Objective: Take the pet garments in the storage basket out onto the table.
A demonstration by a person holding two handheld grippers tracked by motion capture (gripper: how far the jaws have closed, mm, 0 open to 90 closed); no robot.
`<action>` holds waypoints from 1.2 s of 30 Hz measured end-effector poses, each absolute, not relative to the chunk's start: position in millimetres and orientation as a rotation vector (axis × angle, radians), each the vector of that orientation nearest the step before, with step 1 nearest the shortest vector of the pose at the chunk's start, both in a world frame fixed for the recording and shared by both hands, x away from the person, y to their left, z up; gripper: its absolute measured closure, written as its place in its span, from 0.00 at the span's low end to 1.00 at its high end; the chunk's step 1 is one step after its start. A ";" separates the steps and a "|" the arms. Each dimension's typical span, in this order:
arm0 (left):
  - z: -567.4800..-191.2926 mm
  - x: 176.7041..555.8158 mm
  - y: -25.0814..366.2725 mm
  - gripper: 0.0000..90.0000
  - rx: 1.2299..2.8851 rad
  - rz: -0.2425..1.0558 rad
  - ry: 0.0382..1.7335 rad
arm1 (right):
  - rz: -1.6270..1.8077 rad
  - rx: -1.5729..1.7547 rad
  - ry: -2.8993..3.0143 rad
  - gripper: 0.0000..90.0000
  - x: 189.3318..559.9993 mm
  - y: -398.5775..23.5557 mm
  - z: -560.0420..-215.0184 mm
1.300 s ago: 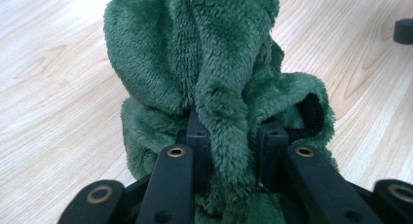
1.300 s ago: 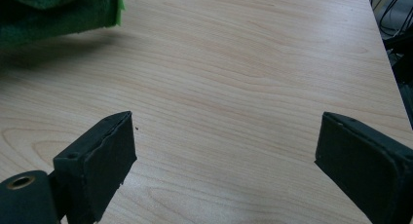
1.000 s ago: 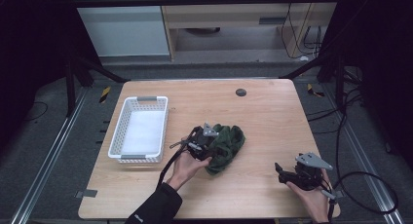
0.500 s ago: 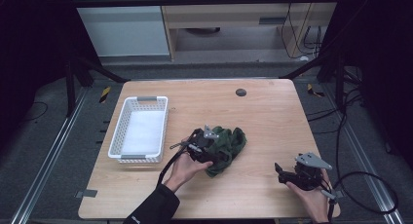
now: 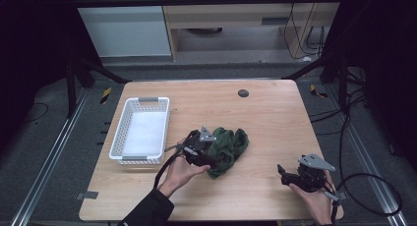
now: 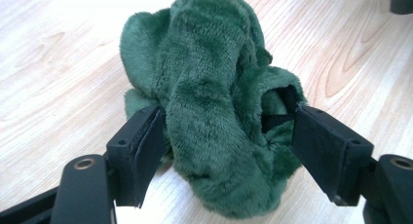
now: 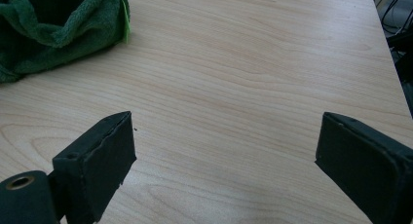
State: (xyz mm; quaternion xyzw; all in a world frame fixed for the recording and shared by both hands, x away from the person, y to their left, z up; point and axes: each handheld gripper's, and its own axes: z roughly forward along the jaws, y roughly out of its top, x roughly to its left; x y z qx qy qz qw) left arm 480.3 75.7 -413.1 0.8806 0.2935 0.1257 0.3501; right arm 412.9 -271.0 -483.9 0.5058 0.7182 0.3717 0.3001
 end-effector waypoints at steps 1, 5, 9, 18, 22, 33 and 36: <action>-410.8 479.1 77.6 0.30 2.279 0.327 0.755 | 0.986 1.343 1.906 0.08 412.9 -271.1 -483.9; -403.1 474.6 85.9 0.30 2.265 0.327 0.747 | 0.987 1.346 1.905 0.08 412.8 -271.1 -483.8; -397.5 470.8 94.9 0.30 2.248 0.331 0.751 | 0.987 1.346 1.904 0.08 412.7 -271.2 -483.7; -392.2 458.1 120.3 0.33 2.194 0.345 0.767 | 0.987 1.353 1.901 0.08 412.5 -271.9 -483.5; -393.2 450.6 134.2 0.36 2.158 0.358 0.781 | 0.987 1.355 1.903 0.08 412.5 -271.7 -483.6; -410.8 426.6 178.7 0.38 2.072 0.396 0.846 | 0.989 1.353 1.910 0.07 411.9 -270.6 -483.6; -412.3 420.0 187.6 0.38 2.026 0.407 0.857 | 0.992 1.359 1.911 0.07 411.3 -269.9 -483.1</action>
